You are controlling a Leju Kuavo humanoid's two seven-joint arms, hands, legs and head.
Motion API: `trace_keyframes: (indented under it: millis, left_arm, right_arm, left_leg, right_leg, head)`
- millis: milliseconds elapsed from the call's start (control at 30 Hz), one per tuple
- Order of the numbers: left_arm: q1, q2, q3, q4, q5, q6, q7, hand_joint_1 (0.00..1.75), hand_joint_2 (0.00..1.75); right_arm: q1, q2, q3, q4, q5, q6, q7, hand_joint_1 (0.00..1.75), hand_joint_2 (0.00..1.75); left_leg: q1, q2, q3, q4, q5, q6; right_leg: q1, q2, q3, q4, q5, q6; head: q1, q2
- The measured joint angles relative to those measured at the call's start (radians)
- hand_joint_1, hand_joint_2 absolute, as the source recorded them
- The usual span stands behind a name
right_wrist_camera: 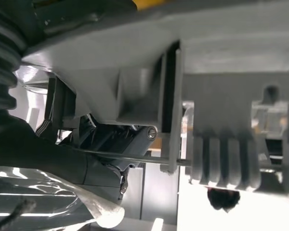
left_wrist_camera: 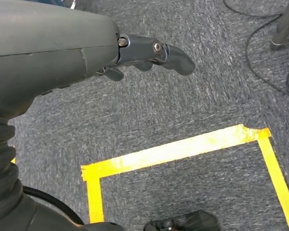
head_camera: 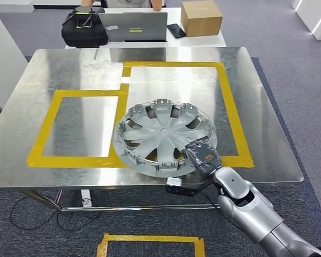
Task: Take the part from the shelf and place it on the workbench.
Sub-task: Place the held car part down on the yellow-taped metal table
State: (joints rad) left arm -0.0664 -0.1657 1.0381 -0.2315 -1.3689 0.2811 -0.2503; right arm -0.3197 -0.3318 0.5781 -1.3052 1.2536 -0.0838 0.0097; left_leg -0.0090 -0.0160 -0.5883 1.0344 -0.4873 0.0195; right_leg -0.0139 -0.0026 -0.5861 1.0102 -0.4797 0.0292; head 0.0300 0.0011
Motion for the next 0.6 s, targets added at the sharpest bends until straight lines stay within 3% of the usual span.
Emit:
trace_keyframes:
  millis: [67, 167, 200, 233, 267, 333, 400, 467, 533, 600]
  left_arm:
    - [-0.001, 0.002, 0.0, 0.0, 0.0, 0.0, -0.001, 0.0, 1.75]
    - [0.001, 0.003, 0.0, 0.0, 0.0, 0.0, -0.001, 0.0, 1.75]
    - [0.003, 0.004, 0.0, 0.0, 0.0, 0.0, -0.001, 0.0, 1.75]
    - [0.004, 0.005, 0.0, 0.0, -0.001, 0.0, -0.001, 0.0, 1.75]
    - [0.005, 0.006, 0.0, 0.0, -0.001, 0.001, -0.001, 0.0, 1.75]
    - [0.005, 0.008, 0.0, 0.0, -0.004, 0.004, 0.0, 0.0, 1.75]
    - [0.005, 0.007, -0.001, 0.001, -0.01, 0.01, 0.002, 0.0, 1.75]
    - [0.007, 0.006, -0.003, 0.001, -0.016, 0.023, 0.002, 0.0, 1.75]
    - [0.009, 0.007, -0.004, 0.001, -0.016, 0.046, -0.007, 0.0, 0.87]
    - [0.009, 0.008, -0.004, 0.001, -0.009, 0.071, -0.02, 0.0, 0.0]
  right_arm:
    - [-0.01, 0.01, 0.008, 0.027, 0.0, -0.002, 0.001, 1.75, 1.75]
    - [-0.019, 0.023, 0.018, 0.062, -0.002, 0.002, 0.003, 1.75, 1.75]
    - [-0.02, 0.025, 0.021, 0.071, -0.004, 0.011, 0.005, 1.75, 1.75]
    - [-0.02, 0.027, 0.024, 0.08, -0.009, 0.025, 0.009, 1.75, 1.75]
    - [-0.021, 0.028, 0.027, 0.089, -0.015, 0.04, 0.013, 1.75, 1.75]
    - [-0.026, 0.029, 0.03, 0.109, -0.027, 0.06, 0.018, 0.87, 0.87]
    - [-0.032, 0.029, 0.03, 0.128, -0.038, 0.066, 0.019, 0.0, 0.0]
    - [-0.035, 0.026, 0.03, 0.137, -0.063, 0.075, 0.019, 0.0, 0.0]
    - [-0.026, 0.013, 0.027, 0.13, -0.121, 0.083, 0.013, 0.0, 0.0]
    - [0.004, -0.008, 0.017, 0.097, -0.199, 0.087, 0.004, 0.0, 0.0]
  left_leg:
    - [0.003, 0.001, -0.023, 0.057, -0.036, -0.014]
    - [0.014, 0.002, -0.109, 0.236, -0.112, -0.03]
    - [0.018, 0.002, -0.125, 0.265, -0.113, -0.034]
    - [0.021, 0.002, -0.123, 0.256, -0.095, -0.038]
    - [0.024, 0.003, -0.103, 0.211, -0.062, -0.04]
    - [0.029, 0.003, -0.039, 0.077, -0.001, -0.045]
    - [0.029, 0.003, -0.004, 0.006, 0.011, -0.037]
    - [0.028, 0.003, -0.001, 0.002, 0.007, -0.02]
    - [0.029, 0.004, 0.002, -0.003, 0.01, -0.004]
    - [0.028, 0.004, 0.003, -0.006, 0.012, 0.01]
  right_leg:
    - [-0.006, -0.002, 0.008, -0.008, 0.003, -0.008]
    - [-0.008, -0.005, 0.011, -0.009, 0.001, -0.012]
    - [-0.009, -0.004, 0.012, -0.009, 0.0, -0.012]
    - [-0.01, -0.004, 0.013, -0.009, -0.001, -0.011]
    - [-0.013, -0.003, 0.016, -0.008, -0.003, -0.008]
    - [-0.014, -0.001, 0.02, -0.004, -0.009, 0.003]
    - [-0.011, 0.003, 0.022, -0.002, -0.013, 0.017]
    - [-0.009, 0.005, 0.025, -0.009, -0.012, 0.028]
    - [-0.011, 0.004, 0.018, 0.005, -0.026, 0.037]
    - [-0.011, 0.003, -0.027, 0.098, -0.078, 0.039]
  head:
    - [-0.003, 0.0]
    - [-0.004, 0.0]
    - [-0.004, 0.0]
    - [-0.004, 0.0]
    - [-0.004, 0.0]
    - [-0.006, 0.0]
    - [-0.006, 0.0]
    - [-0.004, 0.0]
    - [-0.001, 0.0]
    - [0.005, 0.0]
